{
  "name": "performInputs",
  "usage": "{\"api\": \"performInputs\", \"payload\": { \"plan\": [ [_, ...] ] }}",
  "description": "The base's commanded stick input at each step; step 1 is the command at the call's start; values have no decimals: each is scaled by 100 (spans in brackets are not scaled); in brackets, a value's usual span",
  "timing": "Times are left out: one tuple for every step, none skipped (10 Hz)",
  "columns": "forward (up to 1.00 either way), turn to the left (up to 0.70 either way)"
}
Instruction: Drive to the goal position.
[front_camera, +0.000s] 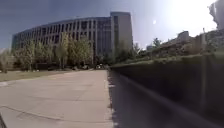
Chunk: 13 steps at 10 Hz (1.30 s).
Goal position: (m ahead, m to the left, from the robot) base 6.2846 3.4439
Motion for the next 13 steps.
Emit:
{"api": "performInputs", "payload": {
  "plan": [
    [100,0],
    [100,0],
    [100,0],
    [100,0],
    [100,0],
    [100,0],
    [100,0],
    [100,0],
    [100,0],
    [100,0],
    [100,0],
    [100,0],
    [100,0]
  ]
}}
